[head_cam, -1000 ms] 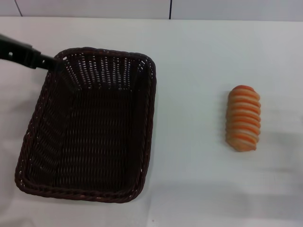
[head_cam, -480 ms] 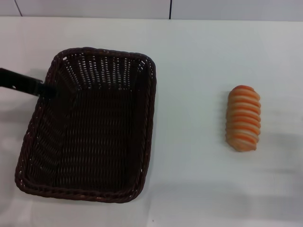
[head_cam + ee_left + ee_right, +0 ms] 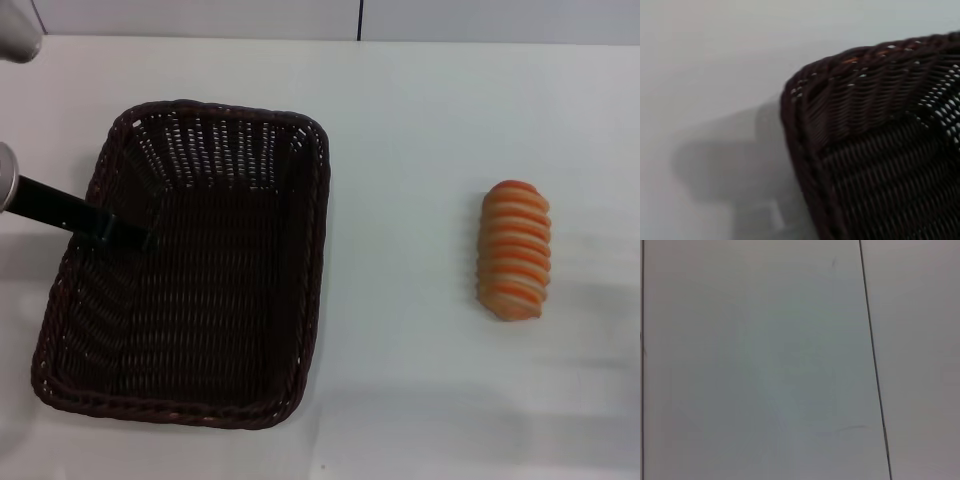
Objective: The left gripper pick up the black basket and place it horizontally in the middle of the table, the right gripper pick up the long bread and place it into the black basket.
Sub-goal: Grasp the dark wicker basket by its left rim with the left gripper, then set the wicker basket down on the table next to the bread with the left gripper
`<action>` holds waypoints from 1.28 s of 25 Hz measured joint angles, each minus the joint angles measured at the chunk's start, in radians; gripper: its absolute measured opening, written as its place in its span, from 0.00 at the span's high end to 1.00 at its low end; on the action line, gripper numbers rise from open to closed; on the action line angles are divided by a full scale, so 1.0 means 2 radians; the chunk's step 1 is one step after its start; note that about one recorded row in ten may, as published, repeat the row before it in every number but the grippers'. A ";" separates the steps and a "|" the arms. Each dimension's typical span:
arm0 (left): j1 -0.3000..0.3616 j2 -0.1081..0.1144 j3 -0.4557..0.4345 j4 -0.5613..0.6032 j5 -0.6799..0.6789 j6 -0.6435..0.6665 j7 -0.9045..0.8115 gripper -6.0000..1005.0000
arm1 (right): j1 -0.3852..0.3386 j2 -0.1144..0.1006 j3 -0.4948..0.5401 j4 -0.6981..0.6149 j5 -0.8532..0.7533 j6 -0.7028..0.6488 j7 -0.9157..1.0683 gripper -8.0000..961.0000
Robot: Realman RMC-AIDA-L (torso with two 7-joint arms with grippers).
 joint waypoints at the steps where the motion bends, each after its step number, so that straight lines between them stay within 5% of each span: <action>1: 0.000 0.000 0.000 0.000 0.000 0.000 0.000 0.16 | 0.000 0.000 0.000 0.000 0.000 0.000 0.000 0.23; 3: 0.002 0.000 0.013 -0.014 0.006 -0.001 0.002 0.16 | 0.000 0.000 0.000 0.000 0.000 0.000 0.000 0.23; 18: -0.012 0.001 0.037 -0.014 0.025 -0.005 0.065 0.72 | 0.004 0.000 0.000 0.001 0.000 0.000 0.000 0.23; 21: -0.019 0.001 0.037 -0.009 0.024 -0.005 0.102 0.72 | 0.004 -0.001 0.000 0.001 0.000 0.000 0.000 0.23; 26: -0.069 0.002 0.012 0.033 0.023 -0.016 0.187 0.72 | 0.004 -0.001 0.000 0.002 0.000 -0.003 0.000 0.23; 32: -0.172 0.002 -0.052 0.133 0.020 -0.036 0.301 0.73 | 0.001 -0.001 -0.005 0.003 -0.001 -0.006 0.000 0.23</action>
